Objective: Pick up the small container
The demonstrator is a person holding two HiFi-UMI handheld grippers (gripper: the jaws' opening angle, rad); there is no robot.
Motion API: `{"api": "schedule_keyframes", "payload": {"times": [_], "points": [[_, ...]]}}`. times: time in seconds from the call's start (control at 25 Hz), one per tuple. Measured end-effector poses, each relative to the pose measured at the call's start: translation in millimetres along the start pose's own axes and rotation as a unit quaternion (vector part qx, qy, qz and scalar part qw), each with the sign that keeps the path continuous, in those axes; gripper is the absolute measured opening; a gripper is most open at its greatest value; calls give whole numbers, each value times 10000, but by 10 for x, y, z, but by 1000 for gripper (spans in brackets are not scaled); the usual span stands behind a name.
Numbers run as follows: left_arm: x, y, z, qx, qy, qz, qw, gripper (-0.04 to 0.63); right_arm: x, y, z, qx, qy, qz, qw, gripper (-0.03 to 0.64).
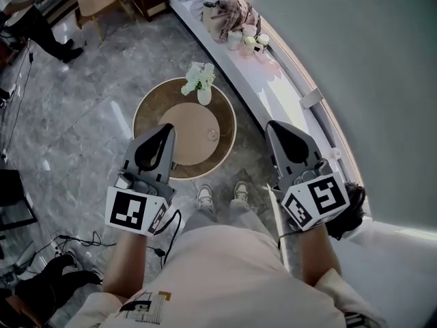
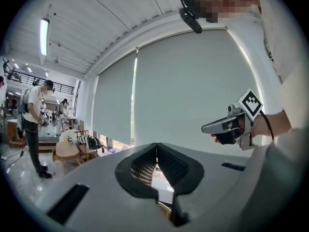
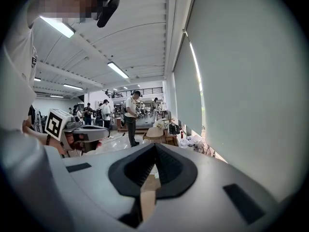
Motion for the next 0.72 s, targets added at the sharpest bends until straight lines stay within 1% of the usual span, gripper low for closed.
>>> {"api": "schedule_keyframes", "payload": {"times": [0.16,0.4,0.48,0.6,0.64,0.72], "points": [[153,45,74,-14,-75,-96,9999,8,112,144,58,15,-39,-105,9999,6],[364,74,289,-115,-205,-240,9994,9,340,346,205,34,-141,-312,9994,6],[417,52,360,-222,-158,-295,9992,15,443,403,281,35,-221,-324,9992,6],[500,-21,448,-609,49,-394,9974,24,619,494,428,43,-354,-359,9987,6],[537,-40,488,-636,73,-414,9971,41,679,523,479,70,-369,-394,9985,6],[626,-62,609,-576,36,-422,9974,67,801,578,585,146,-366,-474,9981,6]]}}
Point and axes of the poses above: the fingertips, and each gripper's own axes: x forward along the fingers, y to its right, z out of its underside, the point moved 3 cm from there along -x, backward along the fingers, and after that the axes turned 9 degrees about x, right-handed, at the moved point
